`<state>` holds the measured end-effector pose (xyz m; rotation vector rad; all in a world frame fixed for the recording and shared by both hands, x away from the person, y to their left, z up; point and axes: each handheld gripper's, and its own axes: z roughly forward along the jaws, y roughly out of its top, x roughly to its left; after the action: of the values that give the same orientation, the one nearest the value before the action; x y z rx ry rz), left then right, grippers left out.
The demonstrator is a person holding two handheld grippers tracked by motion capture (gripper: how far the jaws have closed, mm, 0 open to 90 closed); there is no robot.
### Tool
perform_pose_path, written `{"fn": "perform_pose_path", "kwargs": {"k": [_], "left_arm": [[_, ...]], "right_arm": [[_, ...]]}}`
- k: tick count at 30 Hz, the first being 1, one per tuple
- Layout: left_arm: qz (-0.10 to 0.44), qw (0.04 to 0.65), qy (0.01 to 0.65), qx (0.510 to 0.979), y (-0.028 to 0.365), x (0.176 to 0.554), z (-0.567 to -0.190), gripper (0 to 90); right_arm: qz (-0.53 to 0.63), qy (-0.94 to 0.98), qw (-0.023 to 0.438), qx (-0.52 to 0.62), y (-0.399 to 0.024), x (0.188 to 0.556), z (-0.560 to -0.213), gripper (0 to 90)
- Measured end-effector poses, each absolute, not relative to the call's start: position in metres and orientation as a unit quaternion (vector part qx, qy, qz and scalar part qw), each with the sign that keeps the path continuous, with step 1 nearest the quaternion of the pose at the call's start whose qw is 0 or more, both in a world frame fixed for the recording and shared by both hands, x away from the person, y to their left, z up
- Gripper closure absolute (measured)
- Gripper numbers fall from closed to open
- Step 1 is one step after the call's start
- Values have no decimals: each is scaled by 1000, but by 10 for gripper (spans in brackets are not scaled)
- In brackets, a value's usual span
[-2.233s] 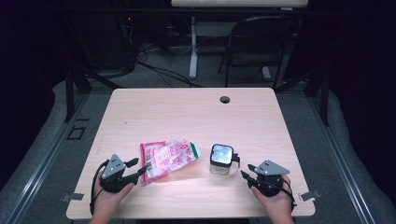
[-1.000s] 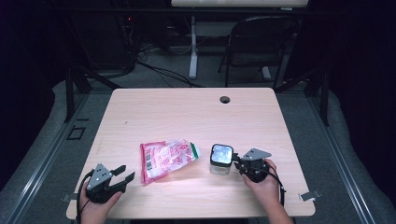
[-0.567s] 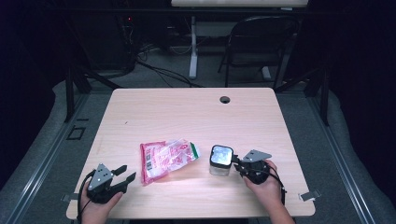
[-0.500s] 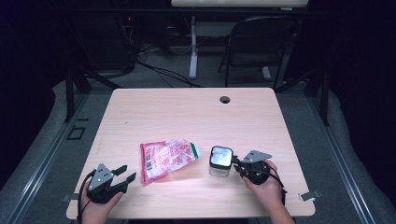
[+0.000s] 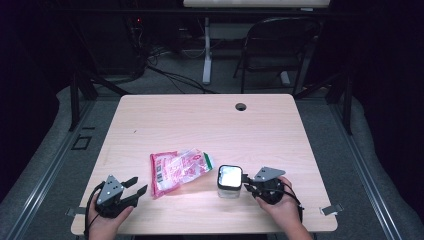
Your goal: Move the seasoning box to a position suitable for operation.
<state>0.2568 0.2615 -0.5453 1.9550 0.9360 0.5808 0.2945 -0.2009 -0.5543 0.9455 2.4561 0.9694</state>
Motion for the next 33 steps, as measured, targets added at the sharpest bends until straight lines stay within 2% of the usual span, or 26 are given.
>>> {"fn": "perform_pose_path", "kwargs": {"k": [9, 25, 28, 29, 33], "left_arm": [[232, 436, 371, 786, 260, 257, -545, 527], [229, 436, 367, 790, 255, 259, -546, 522], [227, 436, 366, 790, 255, 259, -546, 523], [225, 437, 367, 790, 255, 259, -545, 524], [218, 437, 367, 792, 254, 260, -544, 538]], "right_arm": [[338, 878, 151, 303, -183, 286, -554, 754], [347, 883, 142, 281, -175, 281, -555, 752], [355, 880, 133, 285, -177, 281, -555, 732], [353, 881, 124, 292, -179, 281, -555, 699], [349, 883, 125, 290, -182, 278, -552, 658]]}}
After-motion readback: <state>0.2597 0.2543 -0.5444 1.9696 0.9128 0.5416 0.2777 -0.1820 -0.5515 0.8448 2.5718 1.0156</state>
